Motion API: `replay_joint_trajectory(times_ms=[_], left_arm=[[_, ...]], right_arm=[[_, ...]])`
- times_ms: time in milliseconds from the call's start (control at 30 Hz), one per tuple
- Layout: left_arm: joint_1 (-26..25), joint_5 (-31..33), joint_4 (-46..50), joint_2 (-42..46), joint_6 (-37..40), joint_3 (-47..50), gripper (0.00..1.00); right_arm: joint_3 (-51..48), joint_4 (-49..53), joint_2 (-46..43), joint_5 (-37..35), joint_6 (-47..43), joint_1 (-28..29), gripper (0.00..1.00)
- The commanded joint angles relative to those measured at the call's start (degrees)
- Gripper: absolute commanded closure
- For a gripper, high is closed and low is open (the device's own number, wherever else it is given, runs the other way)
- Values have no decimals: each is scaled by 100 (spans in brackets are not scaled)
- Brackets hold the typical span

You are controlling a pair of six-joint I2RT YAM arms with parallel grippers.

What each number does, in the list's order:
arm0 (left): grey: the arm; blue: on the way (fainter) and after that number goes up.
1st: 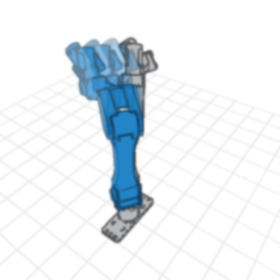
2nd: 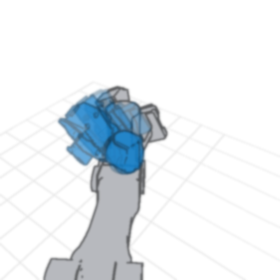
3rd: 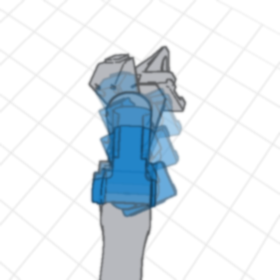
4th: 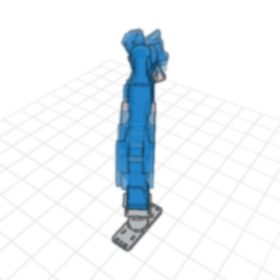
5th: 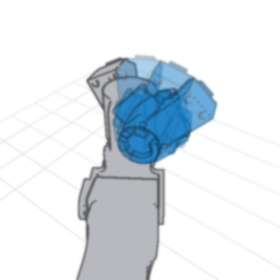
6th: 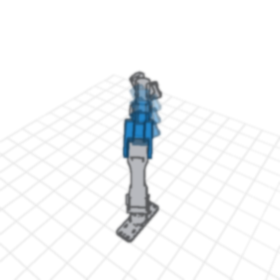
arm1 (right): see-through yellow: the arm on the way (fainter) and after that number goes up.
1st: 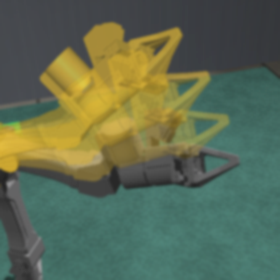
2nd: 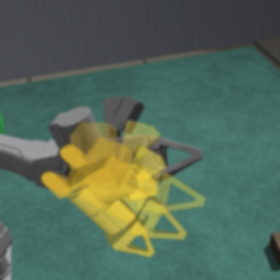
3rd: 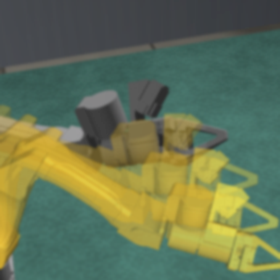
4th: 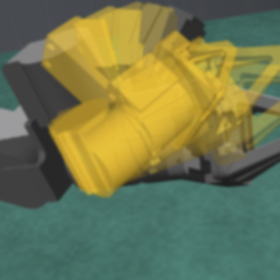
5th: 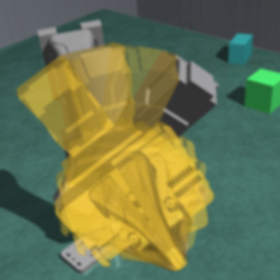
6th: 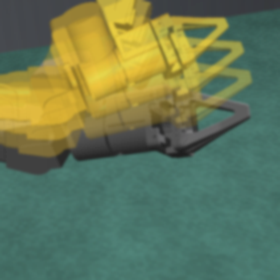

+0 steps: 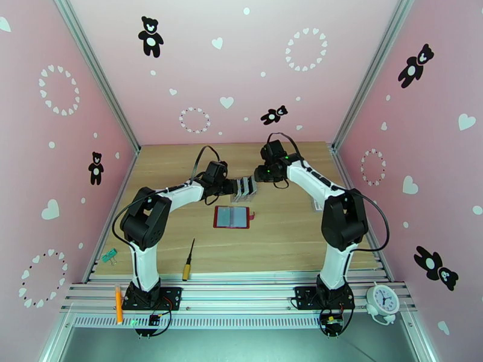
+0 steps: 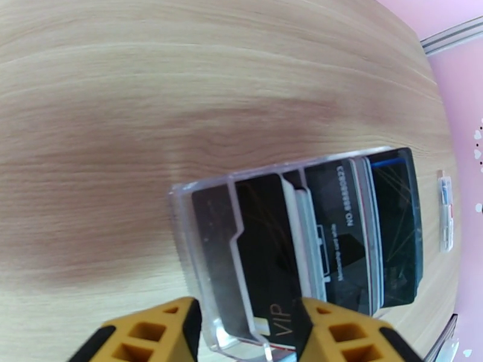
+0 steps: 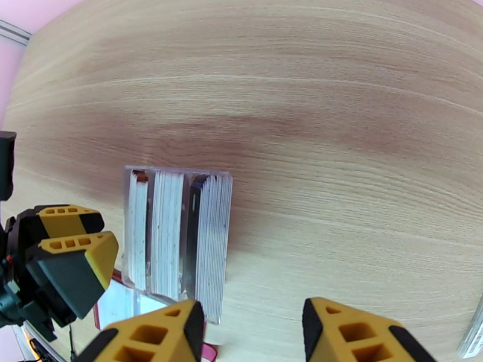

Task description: Put the credit cards into the card holder

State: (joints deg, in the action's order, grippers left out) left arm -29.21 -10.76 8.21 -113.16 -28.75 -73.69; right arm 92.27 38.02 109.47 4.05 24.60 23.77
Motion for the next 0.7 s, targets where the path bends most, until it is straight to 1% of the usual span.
replay_joint_trajectory(times_ms=[0, 67, 300, 467, 667], left_arm=[[21, -123, -80, -216, -26, 54, 52], [28, -101, -44, -271, 0, 45, 53], [92, -247, -83, -413, -34, 76, 61], [92, -372, -47, -544, -51, 4, 65], [111, -548, -91, -631, -139, -12, 69]], right_arm=[[362, 348, 192, -159, -130, 74, 51], [470, 421, 253, -192, -153, 101, 51], [1017, 857, 616, -462, -330, 266, 51], [1323, 1140, 894, -963, -475, 451, 49], [1568, 1356, 1058, -1215, -504, 581, 48]])
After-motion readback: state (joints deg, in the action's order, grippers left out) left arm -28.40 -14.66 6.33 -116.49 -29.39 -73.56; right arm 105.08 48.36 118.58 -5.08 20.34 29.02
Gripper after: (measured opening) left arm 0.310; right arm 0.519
